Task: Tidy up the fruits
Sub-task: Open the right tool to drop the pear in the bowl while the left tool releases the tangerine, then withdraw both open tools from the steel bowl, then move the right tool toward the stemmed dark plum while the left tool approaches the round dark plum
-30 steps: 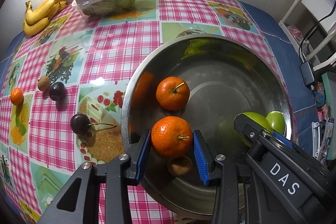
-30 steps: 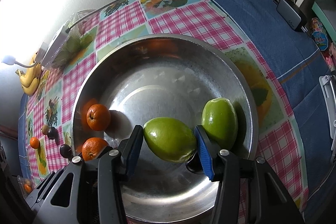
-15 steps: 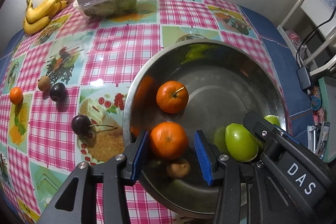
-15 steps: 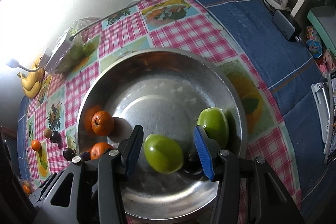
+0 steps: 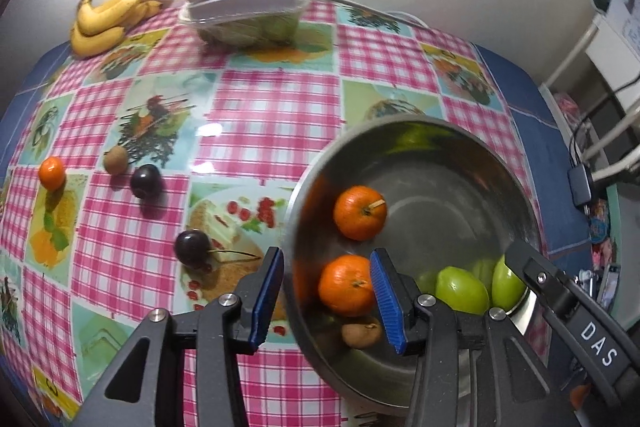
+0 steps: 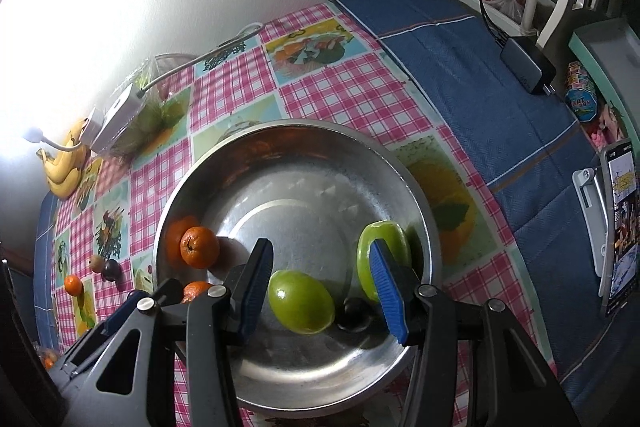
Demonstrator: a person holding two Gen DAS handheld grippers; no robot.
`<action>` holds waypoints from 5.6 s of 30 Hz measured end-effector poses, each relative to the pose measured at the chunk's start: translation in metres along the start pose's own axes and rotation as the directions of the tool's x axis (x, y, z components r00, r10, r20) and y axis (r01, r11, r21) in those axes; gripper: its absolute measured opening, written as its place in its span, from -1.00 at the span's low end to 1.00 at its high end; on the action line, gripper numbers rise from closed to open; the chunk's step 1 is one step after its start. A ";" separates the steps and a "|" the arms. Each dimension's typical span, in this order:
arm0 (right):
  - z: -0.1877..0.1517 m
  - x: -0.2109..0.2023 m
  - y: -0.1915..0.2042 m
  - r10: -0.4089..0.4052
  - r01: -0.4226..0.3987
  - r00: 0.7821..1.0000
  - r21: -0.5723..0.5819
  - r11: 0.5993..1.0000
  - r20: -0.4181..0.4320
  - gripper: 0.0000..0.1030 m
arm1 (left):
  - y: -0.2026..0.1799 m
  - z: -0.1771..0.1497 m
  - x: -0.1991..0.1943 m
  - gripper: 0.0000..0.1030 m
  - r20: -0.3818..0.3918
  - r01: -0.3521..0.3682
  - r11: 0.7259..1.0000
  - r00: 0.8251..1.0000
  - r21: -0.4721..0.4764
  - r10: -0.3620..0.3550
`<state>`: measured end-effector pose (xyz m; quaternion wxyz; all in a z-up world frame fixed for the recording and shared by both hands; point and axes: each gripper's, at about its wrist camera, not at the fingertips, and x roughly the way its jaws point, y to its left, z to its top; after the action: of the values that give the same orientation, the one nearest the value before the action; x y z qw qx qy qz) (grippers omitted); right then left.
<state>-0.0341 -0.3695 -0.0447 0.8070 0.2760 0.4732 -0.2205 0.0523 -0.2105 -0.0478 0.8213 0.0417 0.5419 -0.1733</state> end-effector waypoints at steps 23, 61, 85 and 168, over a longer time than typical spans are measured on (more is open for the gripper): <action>-0.001 0.003 0.022 -0.014 0.014 1.000 -0.088 0.996 -0.007 0.04 | 0.062 0.010 -0.013 0.01 0.025 -0.096 0.965 0.994 -0.245 0.105; -0.003 0.021 0.025 -0.043 0.040 0.999 -0.109 0.993 -0.023 0.96 | 0.095 -0.002 0.003 1.00 -0.046 -0.253 0.898 0.966 -0.359 0.253; -0.006 0.007 0.044 -0.049 0.050 0.999 -0.128 0.991 0.008 0.98 | 0.089 0.007 -0.015 1.00 0.021 -0.272 0.929 0.958 -0.252 0.286; -0.063 0.062 0.206 0.088 -0.136 0.984 -0.335 0.932 -0.155 0.29 | 0.209 0.033 0.000 0.80 0.009 0.026 0.941 1.000 -0.337 -0.025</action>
<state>0.0812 -0.1800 -0.0762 0.8196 0.1717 0.5424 -0.0683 0.1496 -0.0231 -0.0592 0.8152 -0.1069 0.5623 -0.0886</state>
